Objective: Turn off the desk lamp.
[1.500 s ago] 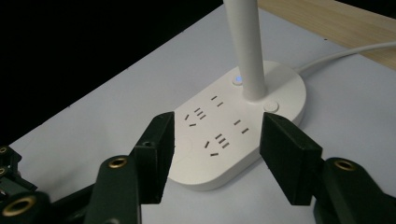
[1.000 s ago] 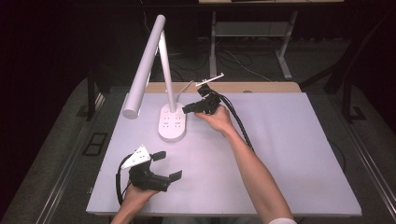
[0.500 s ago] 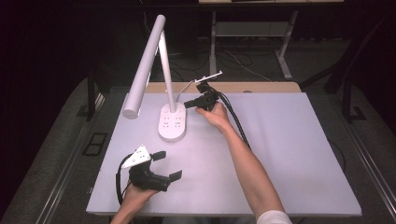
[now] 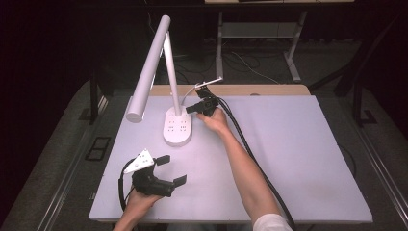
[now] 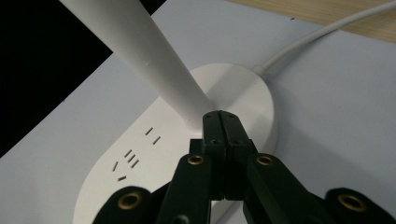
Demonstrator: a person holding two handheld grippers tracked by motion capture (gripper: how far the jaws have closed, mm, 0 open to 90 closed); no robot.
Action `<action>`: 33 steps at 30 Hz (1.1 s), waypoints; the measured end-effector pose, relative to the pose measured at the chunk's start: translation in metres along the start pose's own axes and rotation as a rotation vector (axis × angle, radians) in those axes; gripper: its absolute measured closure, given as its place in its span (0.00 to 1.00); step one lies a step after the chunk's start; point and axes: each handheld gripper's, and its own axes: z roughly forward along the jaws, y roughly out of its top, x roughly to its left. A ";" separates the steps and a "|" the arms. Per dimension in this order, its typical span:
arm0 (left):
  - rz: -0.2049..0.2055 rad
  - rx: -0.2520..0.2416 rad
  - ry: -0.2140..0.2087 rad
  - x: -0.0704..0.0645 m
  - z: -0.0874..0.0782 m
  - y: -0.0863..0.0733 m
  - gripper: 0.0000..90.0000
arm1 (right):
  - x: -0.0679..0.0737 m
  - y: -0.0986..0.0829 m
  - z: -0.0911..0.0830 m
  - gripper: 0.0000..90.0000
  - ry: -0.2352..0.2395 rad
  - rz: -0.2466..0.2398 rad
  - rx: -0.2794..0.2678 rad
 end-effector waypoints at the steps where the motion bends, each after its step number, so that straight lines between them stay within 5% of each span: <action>1: -0.001 -0.001 0.000 0.000 0.000 0.000 0.00 | -0.001 -0.001 0.004 1.00 0.000 0.000 -0.005; 23: -0.002 0.002 0.006 0.002 0.000 0.000 0.00 | -0.002 0.001 0.025 1.00 -0.021 0.029 0.001; 26: -0.005 0.002 0.007 0.002 0.001 0.000 0.00 | 0.004 0.003 0.024 1.00 -0.071 -0.021 0.016; 33: -0.003 0.003 0.004 0.002 0.001 0.000 0.00 | 0.005 0.004 0.023 1.00 -0.074 -0.009 0.023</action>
